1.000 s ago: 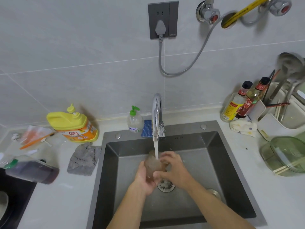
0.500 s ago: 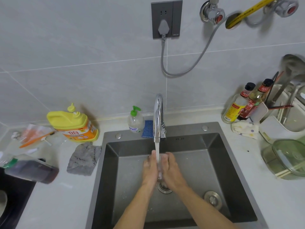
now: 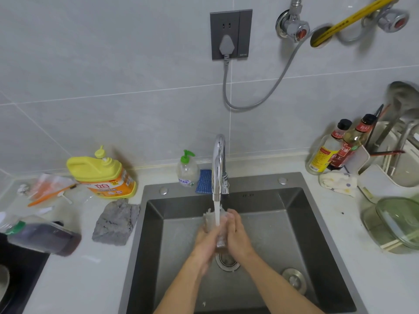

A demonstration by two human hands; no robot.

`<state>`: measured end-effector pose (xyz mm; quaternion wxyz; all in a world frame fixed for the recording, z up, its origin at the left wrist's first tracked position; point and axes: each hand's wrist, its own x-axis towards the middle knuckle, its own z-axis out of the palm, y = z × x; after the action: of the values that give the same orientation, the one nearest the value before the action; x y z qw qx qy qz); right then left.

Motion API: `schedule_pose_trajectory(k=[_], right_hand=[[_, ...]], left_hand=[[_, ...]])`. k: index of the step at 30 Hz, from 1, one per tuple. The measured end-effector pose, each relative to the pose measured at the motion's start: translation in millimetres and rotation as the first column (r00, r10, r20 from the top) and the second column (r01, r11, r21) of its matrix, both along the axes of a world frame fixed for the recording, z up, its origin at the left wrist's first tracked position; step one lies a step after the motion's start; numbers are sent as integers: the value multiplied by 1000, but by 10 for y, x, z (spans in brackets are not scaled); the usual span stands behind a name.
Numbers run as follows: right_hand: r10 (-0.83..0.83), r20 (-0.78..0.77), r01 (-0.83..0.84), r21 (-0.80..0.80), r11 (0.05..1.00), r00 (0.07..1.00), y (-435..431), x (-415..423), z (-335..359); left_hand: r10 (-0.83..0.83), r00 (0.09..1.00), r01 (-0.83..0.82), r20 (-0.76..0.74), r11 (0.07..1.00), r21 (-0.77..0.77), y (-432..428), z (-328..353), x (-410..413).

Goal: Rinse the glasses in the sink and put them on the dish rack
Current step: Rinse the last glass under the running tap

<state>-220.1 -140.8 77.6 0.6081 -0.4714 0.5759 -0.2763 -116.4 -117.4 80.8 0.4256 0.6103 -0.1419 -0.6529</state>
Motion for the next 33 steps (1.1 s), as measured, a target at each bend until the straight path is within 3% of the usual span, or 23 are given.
schedule_pose_trajectory(k=[3, 5, 12, 16, 19, 21, 25, 29, 33], right_hand=[[-47, 200, 42, 26, 999, 979, -10, 2, -74], [-34, 238, 26, 34, 999, 971, 17, 27, -124], [-18, 141, 10, 53, 999, 990, -31, 25, -106], [-179, 5, 179, 47, 983, 984, -146, 47, -125], [-104, -125, 96, -62, 993, 987, -128, -33, -140], [41, -148, -54, -88, 995, 988, -72, -93, -144], [305, -113, -312, -49, 949, 946, -68, -218, -201], [253, -344, -309, -117, 944, 904, -227, -313, -165], [201, -409, -299, -190, 935, 890, -412, -214, -30]], left_hand=[[117, 974, -114, -195, 993, 29, -22, 90, -20], [122, 960, -114, -253, 992, 46, -24, 93, -41], [137, 949, -123, -285, 990, 68, 63, 116, -27], [165, 926, -143, -339, 986, 88, 148, 79, 22], [187, 922, -177, -338, 982, 61, 123, 53, 89], [215, 921, -216, -324, 976, 33, 98, 21, 111], [271, 952, -263, -141, 962, 71, 65, -101, 128], [273, 936, -295, 223, 953, 73, 29, -227, 164], [163, 838, -205, 521, 978, 24, -21, -170, 212]])
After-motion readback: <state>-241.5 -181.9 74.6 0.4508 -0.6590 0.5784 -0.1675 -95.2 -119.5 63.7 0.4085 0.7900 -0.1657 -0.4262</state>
